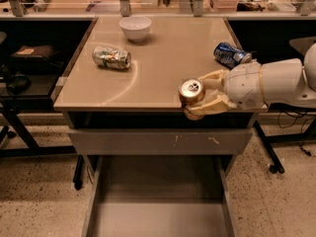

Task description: Pick orange can from middle drawer and place on counter

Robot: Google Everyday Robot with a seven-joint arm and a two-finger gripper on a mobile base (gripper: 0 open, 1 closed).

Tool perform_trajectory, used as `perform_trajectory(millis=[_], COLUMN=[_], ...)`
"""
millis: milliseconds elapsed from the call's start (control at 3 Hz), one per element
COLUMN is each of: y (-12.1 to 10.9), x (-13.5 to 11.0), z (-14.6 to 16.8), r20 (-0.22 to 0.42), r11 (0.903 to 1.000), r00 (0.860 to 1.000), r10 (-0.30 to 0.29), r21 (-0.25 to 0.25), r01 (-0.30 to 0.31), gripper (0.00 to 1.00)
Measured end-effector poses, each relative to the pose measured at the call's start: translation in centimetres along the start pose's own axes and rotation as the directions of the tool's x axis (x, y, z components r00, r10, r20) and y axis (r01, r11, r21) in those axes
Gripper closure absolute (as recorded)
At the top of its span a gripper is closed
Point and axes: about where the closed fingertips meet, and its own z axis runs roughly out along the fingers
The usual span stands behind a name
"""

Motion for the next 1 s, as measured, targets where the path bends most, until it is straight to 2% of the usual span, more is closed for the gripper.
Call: perform_trajectory(millis=[333,667,1000], y=[-1.4,-4.4,-8.9], x=[-4.2,-8.3,-8.4], z=[1.1,3.0,3.8], r20=[0.002,0.032,0.099], r11=[0.9966,0.9875,0.9927], r00=[0.997,0.989,0.988], r10=[-0.073,-0.142,-0.12], r21=[-0.037,-0.064,-0.002], r01=[0.073,0.144,0.121], gripper=[1.0,1.0,1.0])
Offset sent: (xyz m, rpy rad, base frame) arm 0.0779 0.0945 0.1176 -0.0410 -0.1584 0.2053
